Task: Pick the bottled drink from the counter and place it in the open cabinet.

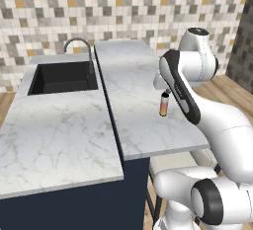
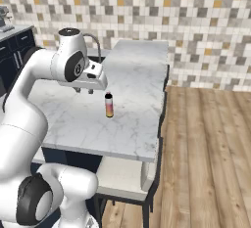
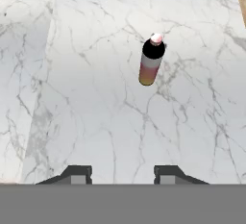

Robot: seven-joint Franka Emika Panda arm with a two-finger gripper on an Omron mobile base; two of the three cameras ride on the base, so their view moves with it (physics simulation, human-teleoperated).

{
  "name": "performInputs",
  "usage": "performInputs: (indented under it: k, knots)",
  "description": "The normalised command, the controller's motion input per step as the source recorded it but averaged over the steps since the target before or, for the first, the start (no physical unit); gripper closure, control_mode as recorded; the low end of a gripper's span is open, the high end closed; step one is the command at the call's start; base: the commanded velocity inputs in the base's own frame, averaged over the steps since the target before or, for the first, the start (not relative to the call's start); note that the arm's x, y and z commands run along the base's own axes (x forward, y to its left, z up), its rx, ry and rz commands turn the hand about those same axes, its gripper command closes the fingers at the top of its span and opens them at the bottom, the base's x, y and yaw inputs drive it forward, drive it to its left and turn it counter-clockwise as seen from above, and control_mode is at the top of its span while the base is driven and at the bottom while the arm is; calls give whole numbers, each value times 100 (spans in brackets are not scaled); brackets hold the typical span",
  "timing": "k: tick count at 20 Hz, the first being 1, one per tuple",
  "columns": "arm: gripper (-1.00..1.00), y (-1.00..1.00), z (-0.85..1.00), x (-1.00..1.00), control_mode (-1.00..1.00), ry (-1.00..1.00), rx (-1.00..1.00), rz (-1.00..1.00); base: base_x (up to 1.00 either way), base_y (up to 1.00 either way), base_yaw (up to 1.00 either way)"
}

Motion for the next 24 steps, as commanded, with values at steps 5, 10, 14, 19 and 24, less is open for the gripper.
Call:
performInputs:
  k: [5, 10, 14, 19, 24]
  knots:
    - [-100, 0, -4, -6, -100, 0, 0, 0, 0, 0, 0]
    - [-100, -2, -17, -7, -100, 0, 0, 0, 0, 0, 0]
    - [-100, -8, -6, -1, -100, 1, 0, 0, 0, 0, 0]
    - [-100, -6, 0, 0, -100, 0, 0, 2, 0, 0, 0]
    - [-100, -2, 0, 0, -100, -4, 0, 16, 0, 0, 0]
